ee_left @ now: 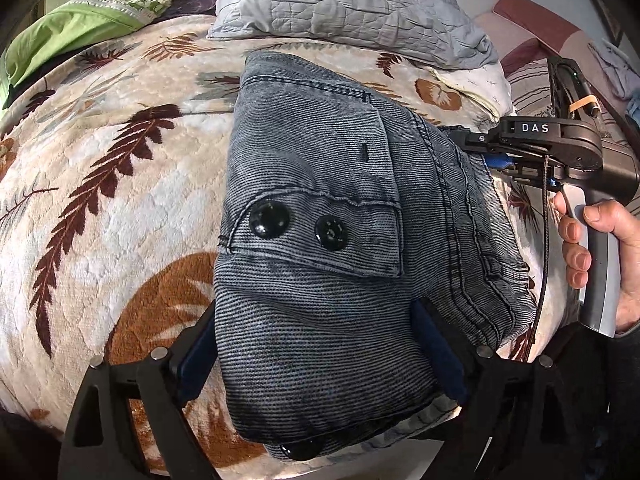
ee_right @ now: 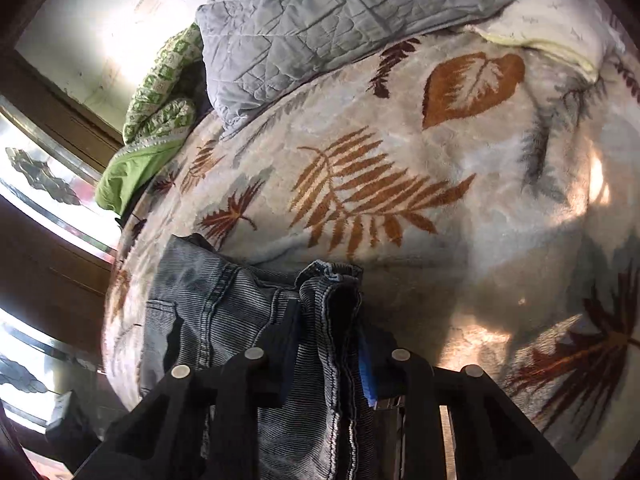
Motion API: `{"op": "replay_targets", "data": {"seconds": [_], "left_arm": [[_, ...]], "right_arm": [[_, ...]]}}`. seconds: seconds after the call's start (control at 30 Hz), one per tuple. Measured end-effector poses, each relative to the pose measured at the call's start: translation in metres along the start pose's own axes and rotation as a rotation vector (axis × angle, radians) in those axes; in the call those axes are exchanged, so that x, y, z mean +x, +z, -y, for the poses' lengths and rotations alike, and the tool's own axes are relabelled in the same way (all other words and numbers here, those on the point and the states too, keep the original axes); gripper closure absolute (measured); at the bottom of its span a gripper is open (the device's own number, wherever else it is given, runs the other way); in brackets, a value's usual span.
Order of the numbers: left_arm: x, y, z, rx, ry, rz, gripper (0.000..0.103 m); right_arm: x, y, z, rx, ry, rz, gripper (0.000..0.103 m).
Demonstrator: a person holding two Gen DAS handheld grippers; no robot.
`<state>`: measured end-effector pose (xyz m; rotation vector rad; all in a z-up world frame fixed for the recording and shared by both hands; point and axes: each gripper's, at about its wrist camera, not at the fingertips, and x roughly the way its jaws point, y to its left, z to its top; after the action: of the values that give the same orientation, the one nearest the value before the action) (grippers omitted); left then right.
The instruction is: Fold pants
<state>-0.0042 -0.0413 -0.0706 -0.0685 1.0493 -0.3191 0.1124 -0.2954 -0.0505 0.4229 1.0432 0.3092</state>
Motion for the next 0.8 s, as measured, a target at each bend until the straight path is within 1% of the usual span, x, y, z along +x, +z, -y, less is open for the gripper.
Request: {"op": "replay_targets", "data": {"seconds": [0.03, 0.07, 0.13, 0.17, 0.2, 0.23, 0.3, 0.33, 0.4, 0.47, 0.53, 0.57, 0.6, 0.63, 0.7, 0.77, 0.8], "left_arm": [[0.0, 0.0, 0.001, 0.004, 0.006, 0.001, 0.01], [0.001, 0.001, 0.003, 0.006, 0.011, -0.002, 0.01], [-0.002, 0.002, 0.002, -0.005, 0.011, -0.009, 0.01], [-0.006, 0.003, 0.001, -0.017, 0.005, -0.009, 0.01], [-0.009, 0.005, 0.001, -0.028, -0.002, 0.002, 0.01], [-0.015, 0.005, 0.0, -0.033, -0.008, 0.021, 0.01], [-0.031, 0.005, -0.002, -0.033, -0.01, 0.077, 0.01], [-0.037, 0.005, -0.004, -0.033, -0.012, 0.103, 0.01], [-0.04, 0.003, -0.007, -0.04, 0.011, 0.111, 0.01], [-0.029, -0.001, -0.014, -0.05, 0.031, 0.068, 0.01], [-0.013, -0.005, -0.018, -0.079, 0.021, 0.014, 0.008], [-0.01, -0.006, -0.019, -0.088, 0.011, 0.005, 0.006], [-0.011, -0.006, -0.018, -0.084, 0.02, 0.009, 0.006], [-0.015, -0.005, -0.016, -0.076, 0.029, 0.01, 0.006], [-0.026, -0.002, -0.015, -0.071, 0.031, 0.034, 0.006], [-0.039, -0.001, -0.016, -0.079, 0.027, 0.082, 0.006], [-0.041, -0.003, -0.017, -0.078, 0.036, 0.095, 0.006]], "right_arm": [[0.003, -0.002, -0.003, -0.031, -0.047, 0.001, 0.076], [0.006, -0.003, -0.003, -0.043, -0.074, 0.002, 0.076], [0.006, -0.003, 0.002, -0.005, -0.053, 0.014, 0.069], [0.001, -0.003, 0.006, 0.022, -0.045, 0.019, 0.064], [-0.007, -0.003, 0.008, 0.045, -0.041, 0.028, 0.052], [-0.018, -0.005, 0.007, 0.052, -0.03, 0.047, 0.045], [-0.042, -0.014, 0.0, 0.039, 0.01, 0.089, 0.045], [-0.053, -0.021, -0.005, 0.029, 0.045, 0.096, 0.044], [-0.067, -0.039, -0.015, 0.022, 0.127, 0.074, 0.044], [-0.069, -0.062, -0.019, 0.038, 0.215, 0.019, 0.044], [-0.058, -0.085, -0.019, 0.064, 0.284, -0.058, 0.043], [-0.046, -0.095, -0.018, 0.069, 0.286, -0.118, 0.042], [-0.033, -0.104, -0.015, 0.058, 0.247, -0.168, 0.047], [-0.032, -0.107, -0.011, 0.067, 0.243, -0.144, 0.055], [-0.043, -0.107, -0.008, 0.117, 0.256, -0.117, 0.054], [-0.06, -0.106, -0.016, 0.092, 0.245, -0.052, 0.052], [-0.066, -0.108, -0.02, 0.084, 0.27, -0.041, 0.05]]}}
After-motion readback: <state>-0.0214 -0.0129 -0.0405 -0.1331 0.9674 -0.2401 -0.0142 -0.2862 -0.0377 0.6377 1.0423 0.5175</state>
